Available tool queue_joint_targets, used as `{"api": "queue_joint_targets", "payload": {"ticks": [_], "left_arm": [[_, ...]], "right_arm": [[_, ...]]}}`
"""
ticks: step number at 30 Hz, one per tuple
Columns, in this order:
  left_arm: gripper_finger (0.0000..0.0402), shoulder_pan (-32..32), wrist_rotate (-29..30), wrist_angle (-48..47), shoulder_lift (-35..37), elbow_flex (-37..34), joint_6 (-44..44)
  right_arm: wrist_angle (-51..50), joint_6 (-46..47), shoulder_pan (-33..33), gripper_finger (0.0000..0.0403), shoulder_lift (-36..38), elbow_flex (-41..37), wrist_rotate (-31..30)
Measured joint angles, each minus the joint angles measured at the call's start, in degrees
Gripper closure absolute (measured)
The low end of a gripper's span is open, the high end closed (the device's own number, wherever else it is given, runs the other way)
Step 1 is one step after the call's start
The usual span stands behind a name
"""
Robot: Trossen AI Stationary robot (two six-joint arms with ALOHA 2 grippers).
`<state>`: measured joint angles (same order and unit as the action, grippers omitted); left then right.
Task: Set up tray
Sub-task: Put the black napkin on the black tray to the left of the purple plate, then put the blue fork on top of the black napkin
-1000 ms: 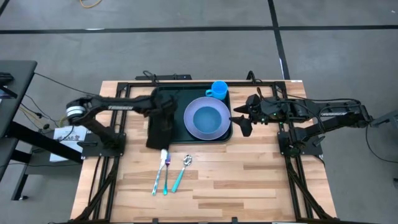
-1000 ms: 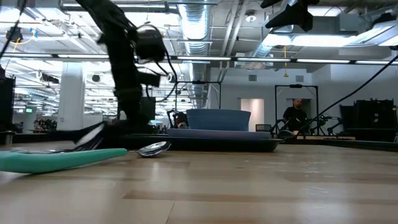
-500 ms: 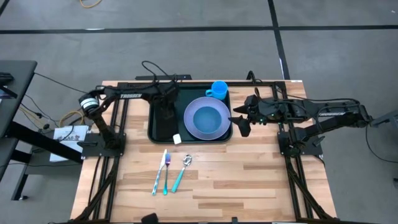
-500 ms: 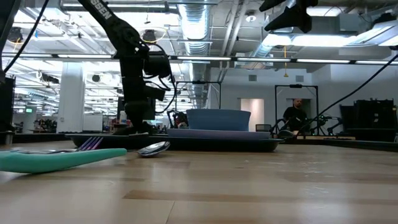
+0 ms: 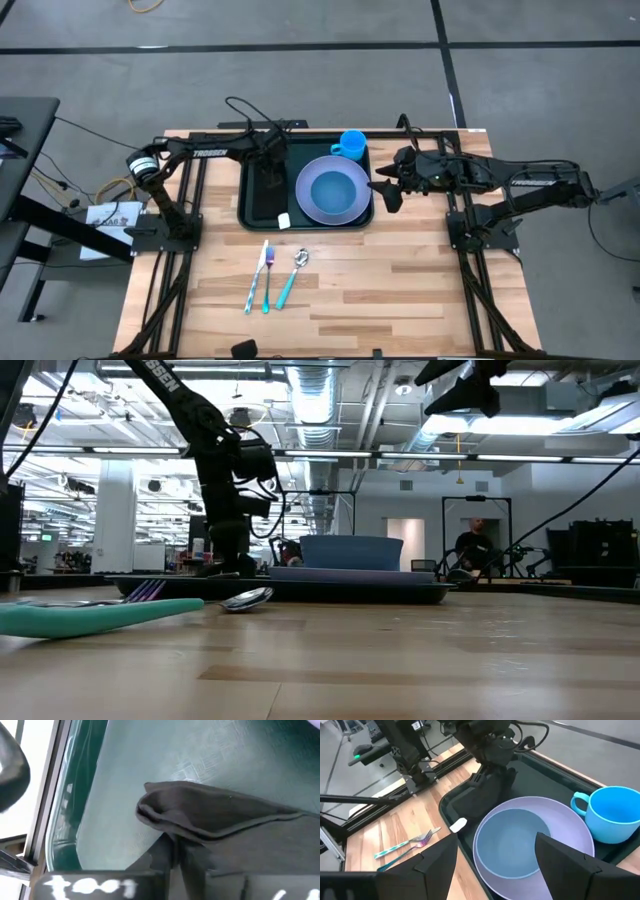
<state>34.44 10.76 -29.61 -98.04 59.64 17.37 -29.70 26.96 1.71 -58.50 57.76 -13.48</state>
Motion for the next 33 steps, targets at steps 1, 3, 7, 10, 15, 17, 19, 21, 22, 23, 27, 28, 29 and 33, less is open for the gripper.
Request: {"api": "queue_joint_targets", "payload": {"ticks": [1,3,7,10,15,17,19,21,22,23,27,28,29,33], "left_arm": [[0.0374,-0.01,-0.03,-0.01,0.0,0.0,-0.25],[0.0355,-0.04,-1.38,-0.25,0.32,0.0,-1.1],[0.0315,-0.11,-4.62,-1.69,2.1,1.14,-3.42],[0.0286,-0.11,-5.49,-2.87,3.84,3.03,-4.69],[0.0252,-0.37,-7.0,-3.47,8.07,5.58,-7.49],[0.0243,-0.5,-9.1,-4.67,10.27,6.84,-9.66],[0.0238,-0.88,-12.9,-6.56,12.64,8.17,-13.04],[0.0235,-1.68,-17.46,-9.78,15.57,9.37,-16.56],[0.0235,-2.52,-19.78,-11.1,17.23,9.88,-18.69],[0.0235,-3.68,-21.57,-12.26,19.01,10.15,-21.04],[0.0235,-11.35,-21.1,-18.39,26.36,10.36,-34.74],[0.0235,-13.95,-19.61,-19.67,28.05,10.36,-39.26],[0.0235,-16.83,-17.91,-21.08,29.56,10.36,-44.14],[0.0235,-30.78,-8.74,-22.82,33.12,10.36,-65.45]], "right_arm": [[-0.37,0.0,0.03,0.0148,0.0,0.0,0.15],[-1.53,0.0,-0.07,0.0148,0.0,0.0,0.33],[-4.48,-0.14,-0.85,0.0147,0.0,-0.02,0.78],[-4.43,-1.82,-2.46,0.0147,0.07,-0.14,1.01],[1.66,-1.47,-6.26,0.0147,3.04,-6.12,1.65],[5.18,0.24,-8.16,0.0147,5.28,-10.16,1.71],[7.68,2.56,-10.06,0.0147,8.07,-14.17,1.83],[7.76,4.49,-12.34,0.0147,10.59,-17.32,1.8],[7.16,5.73,-13.48,0.0147,11.69,-18.69,1.67],[6.22,6.82,-14.53,0.0147,12.7,-19.74,1.58],[5.42,9.89,-17.86,0.0147,15.33,-22.52,0.47],[5.01,10.43,-18.56,0.0147,15.61,-22.7,-0.42],[4.14,10.54,-19.16,0.0147,15.82,-22.71,-1.4],[1.79,10.34,-20.28,0.0147,15.87,-22.71,-3.23]]}}
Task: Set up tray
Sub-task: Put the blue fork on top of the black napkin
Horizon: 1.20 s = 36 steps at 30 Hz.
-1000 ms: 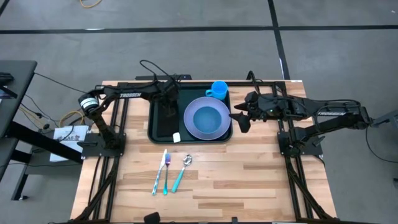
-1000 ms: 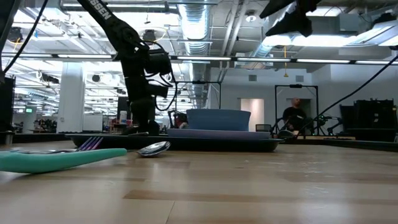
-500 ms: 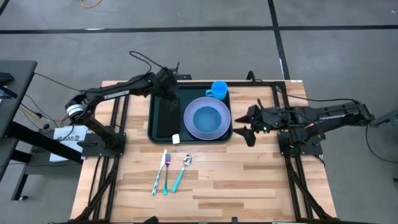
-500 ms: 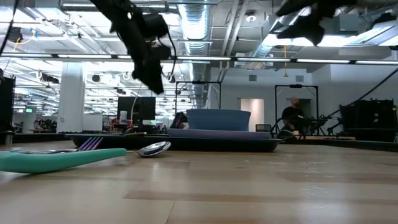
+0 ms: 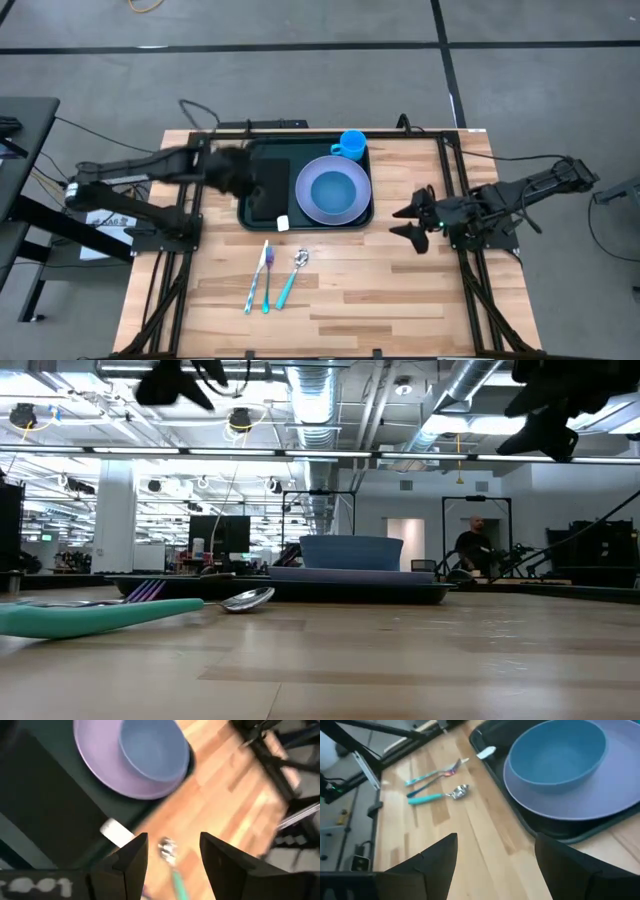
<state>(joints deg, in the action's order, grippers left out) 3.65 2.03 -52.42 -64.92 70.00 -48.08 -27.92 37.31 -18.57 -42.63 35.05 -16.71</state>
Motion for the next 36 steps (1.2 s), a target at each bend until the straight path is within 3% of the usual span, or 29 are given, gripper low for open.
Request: {"api": "queue_joint_targets", "payload": {"ticks": [7,13,18,24,36], "left_arm": [[0.0235,-20.57,12.5,-3.38,-5.35,0.0,-31.12],[0.0235,-28.47,7.44,-5.78,-15.69,-0.02,-47.57],[0.0235,-31.2,3.38,-3.67,-24.01,-0.04,-52.74],[0.0235,-32.28,2.6,1.02,-31.34,-0.04,-54.77],[0.0235,-32.06,-1.22,1.36,-40.15,-0.07,-54.45]], "right_arm": [[-1.91,-1.76,1.28,0.0147,-0.09,0.0,-0.07],[-2.15,-2.8,2.67,0.0147,-0.09,0.0,0.02],[-2.43,-3.47,3.84,0.0147,-0.09,0.0,0.13],[-2.76,-4.77,5.37,0.0147,-0.09,0.0,2.03],[-2.96,-4.81,7.19,0.0147,-0.09,0.0,3.34]]}}
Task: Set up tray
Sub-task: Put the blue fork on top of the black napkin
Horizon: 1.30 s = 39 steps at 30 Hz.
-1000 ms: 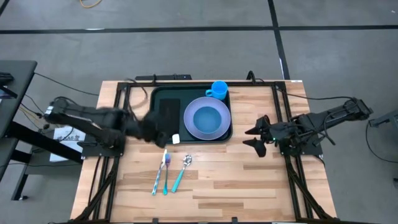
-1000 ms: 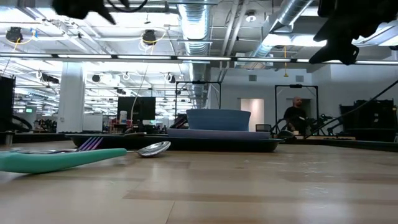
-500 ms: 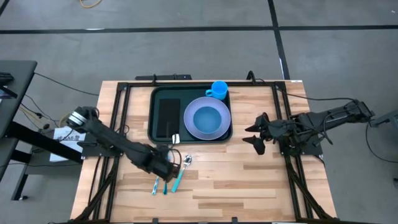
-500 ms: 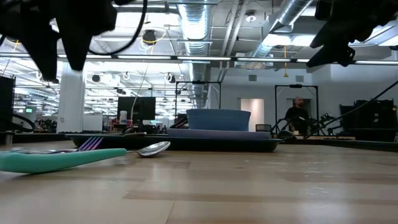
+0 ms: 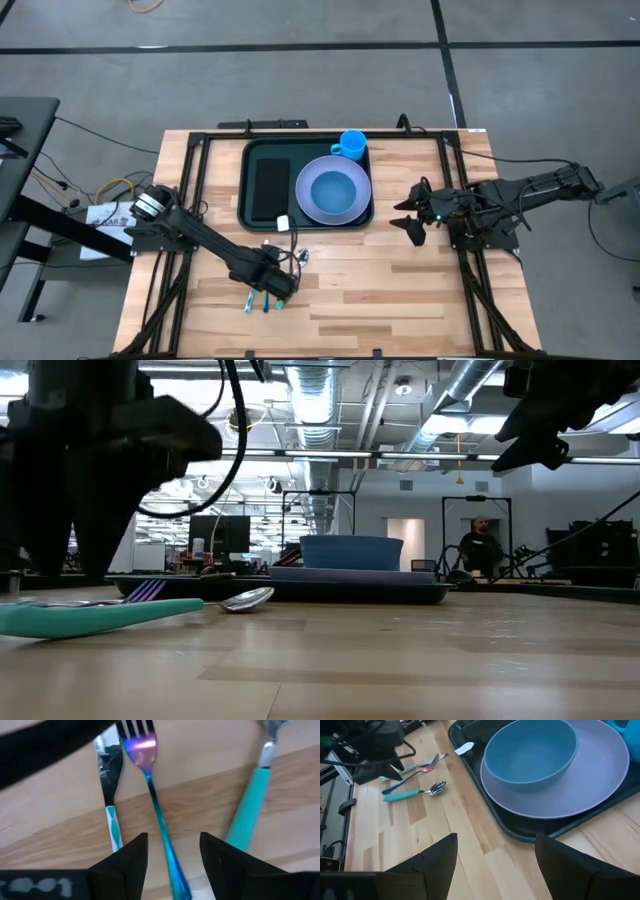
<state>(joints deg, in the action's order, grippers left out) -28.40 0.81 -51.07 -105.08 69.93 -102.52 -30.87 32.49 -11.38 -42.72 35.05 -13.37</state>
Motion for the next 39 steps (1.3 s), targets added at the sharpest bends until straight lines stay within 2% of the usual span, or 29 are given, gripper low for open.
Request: {"api": "queue_joint_targets", "payload": {"ticks": [5,10,14,17,24,33,39], "left_arm": [[0.0235,0.34,-1.52,0.93,-2.08,-1.49,0.9],[0.0235,1.48,-3.08,8.14,-1.51,-6.01,0.88],[0.0239,2.34,-3.8,8.34,-1.55,-6.27,0.9],[0.0267,2.94,-3.88,8.33,-1.61,-6.33,1.0],[0.0388,3.02,-3.32,8.42,-1.71,-6.36,1.14],[0.0399,3.0,-2.91,7.45,-1.42,-4.87,1.86],[0.04,1.37,2.79,3.52,2.88,-0.52,0.21]], "right_arm": [[0.02,-0.02,-0.02,0.0147,0.0,0.0,0.02],[0.02,0.0,-0.02,0.0147,0.0,0.04,0.04],[0.11,-0.02,-0.02,0.0147,0.0,0.71,0.07],[0.01,-0.61,-0.02,0.0147,0.0,0.84,0.04],[0.0,-1.04,-0.02,0.0147,0.0,0.87,0.04],[0.0,-1.57,-0.02,0.0147,0.0,0.9,-0.06],[-0.02,-1.66,-0.02,0.0147,0.0,0.9,-0.15]]}}
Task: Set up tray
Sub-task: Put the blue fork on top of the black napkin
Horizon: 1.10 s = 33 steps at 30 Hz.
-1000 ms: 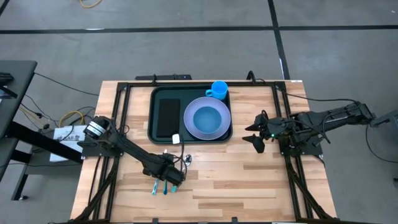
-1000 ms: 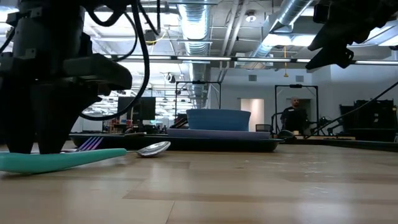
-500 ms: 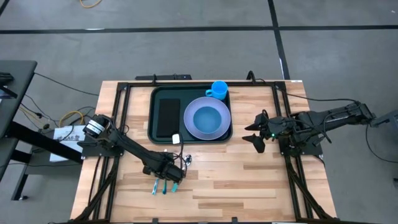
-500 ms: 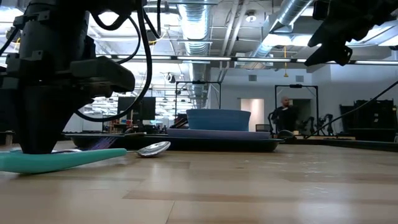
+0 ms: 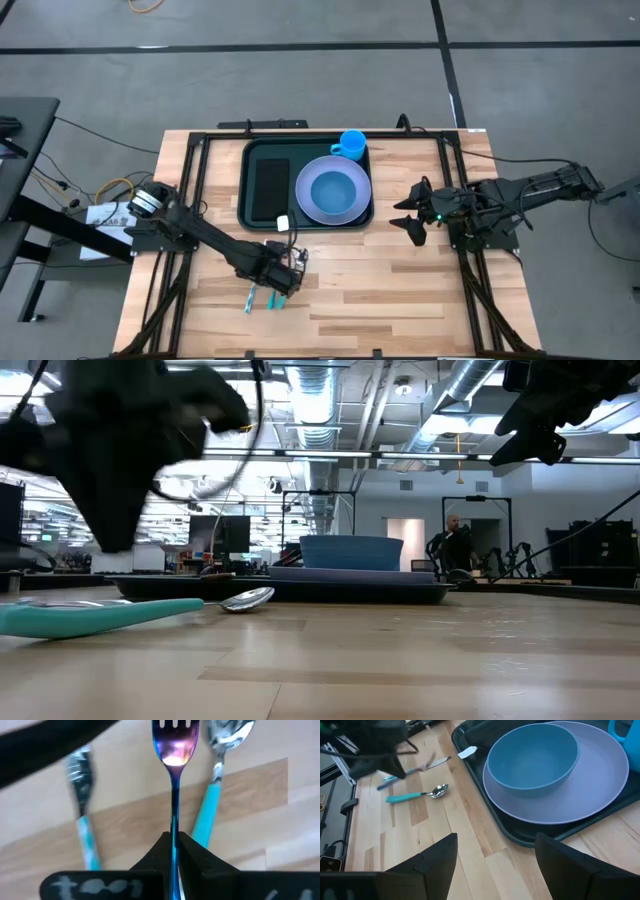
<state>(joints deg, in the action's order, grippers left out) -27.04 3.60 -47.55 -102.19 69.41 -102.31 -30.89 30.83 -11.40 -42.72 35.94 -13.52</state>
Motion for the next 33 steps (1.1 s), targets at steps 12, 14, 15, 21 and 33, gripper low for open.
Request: {"api": "queue_joint_targets", "payload": {"ticks": [12,14,15,21,33], "left_arm": [[0.0401,12.26,8.44,-16.78,16.59,-4.35,4.58],[0.0401,18.71,8.38,-12.25,20.58,-9.43,10.08],[0.0401,22.01,7.93,-8.89,22.64,-12.1,12.67],[0.0401,39.53,4.55,1.14,28.18,-23.12,24.55],[0.0401,55.18,-1.84,13.05,21.84,-24.84,41.17]], "right_arm": [[0.0,0.04,-0.02,0.0147,0.0,0.04,-0.05],[-0.01,0.04,-0.02,0.0147,0.0,0.04,-0.07],[-0.02,0.04,-0.02,0.0147,0.0,0.04,-0.07],[-0.26,0.07,-0.01,0.0147,0.0,0.07,-0.09],[-0.44,-0.09,1.96,0.0147,-0.02,0.07,-0.33]]}}
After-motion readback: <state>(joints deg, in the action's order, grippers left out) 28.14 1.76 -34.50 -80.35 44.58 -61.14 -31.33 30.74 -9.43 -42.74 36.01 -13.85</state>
